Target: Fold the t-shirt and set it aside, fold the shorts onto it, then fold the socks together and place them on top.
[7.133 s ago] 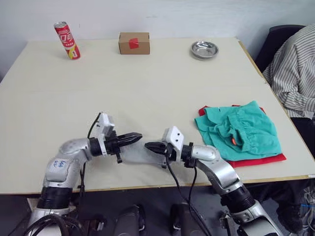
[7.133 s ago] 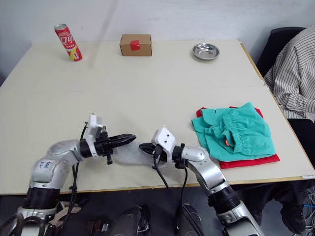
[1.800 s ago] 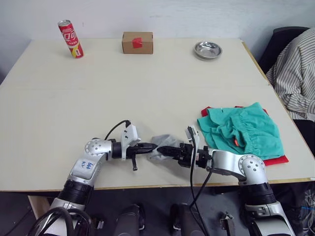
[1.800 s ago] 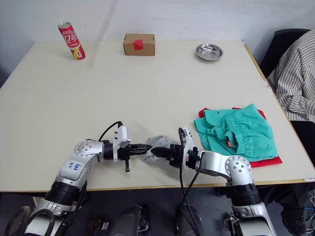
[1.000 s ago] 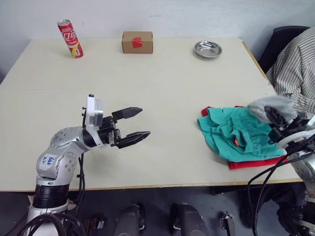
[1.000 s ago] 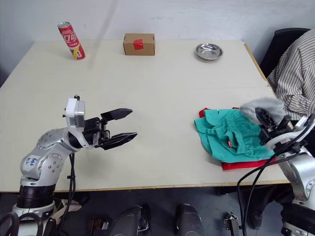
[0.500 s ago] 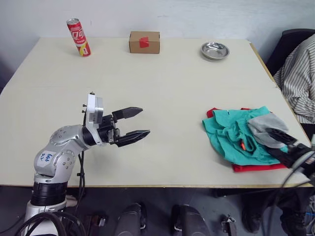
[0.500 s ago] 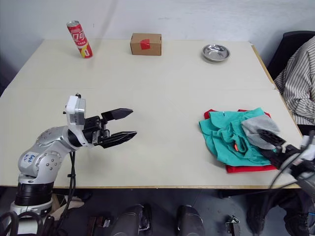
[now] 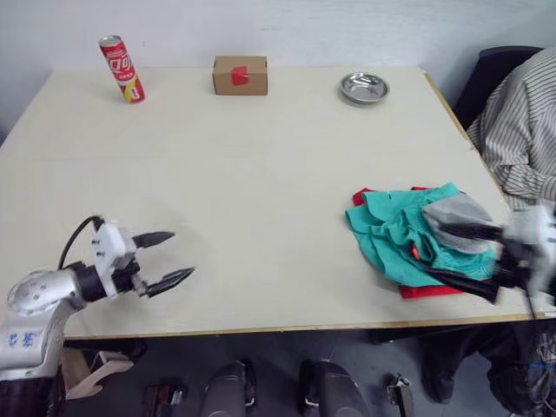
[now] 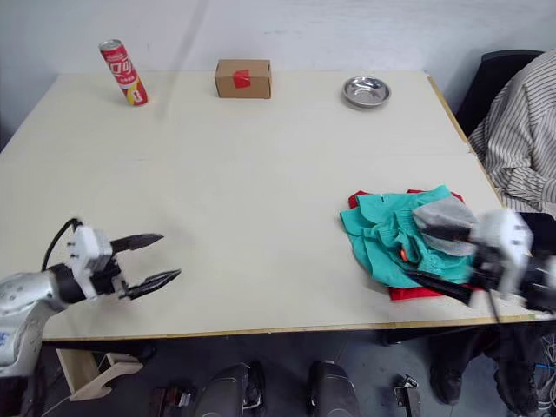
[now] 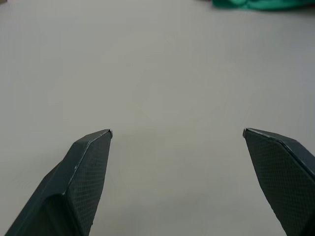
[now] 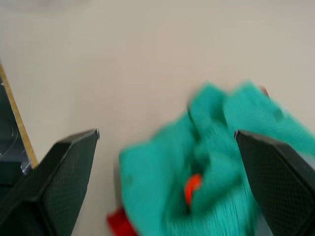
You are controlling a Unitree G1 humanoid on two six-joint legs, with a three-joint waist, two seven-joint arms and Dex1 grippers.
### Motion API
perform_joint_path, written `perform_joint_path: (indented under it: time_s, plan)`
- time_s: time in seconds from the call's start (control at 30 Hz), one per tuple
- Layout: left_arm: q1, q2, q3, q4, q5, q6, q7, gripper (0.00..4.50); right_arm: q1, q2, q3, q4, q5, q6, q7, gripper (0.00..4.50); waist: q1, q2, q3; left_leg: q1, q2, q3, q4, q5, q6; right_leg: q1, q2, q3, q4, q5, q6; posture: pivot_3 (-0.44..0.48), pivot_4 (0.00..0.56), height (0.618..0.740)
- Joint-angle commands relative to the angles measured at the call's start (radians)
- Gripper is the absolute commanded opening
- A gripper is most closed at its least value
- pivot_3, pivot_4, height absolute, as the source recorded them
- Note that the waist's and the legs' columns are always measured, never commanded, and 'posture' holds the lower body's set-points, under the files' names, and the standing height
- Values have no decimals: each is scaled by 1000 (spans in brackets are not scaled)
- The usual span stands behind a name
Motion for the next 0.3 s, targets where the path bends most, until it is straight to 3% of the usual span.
perform_joint_path:
  time_s: [0.03, 0.17, 0.3]
  plan:
    - [44, 4, 57, 23, 43, -100, 29, 4500, -192, 108, 178, 79, -121, -122, 89, 4487, 2, 1, 0, 0, 0, 0, 0, 0, 0, -1, -1, 0, 1, 0, -1, 0, 150, 740]
    - [94, -13, 75, 56, 75, -171, 61, 4500, -382, 264, 341, 244, -243, -238, 164, 4487, 7, 1, 1, -1, 0, 0, 1, 2, 3, -2, -2, -1, 3, -2, -3, 0, 150, 740]
    - [109, -27, 93, 37, 81, -187, 114, 4500, -450, 365, 394, 377, -304, -335, 189, 4487, 12, 1, 1, -1, 0, 0, 2, 2, 5, -1, -2, -2, 3, -2, -4, 0, 150, 740]
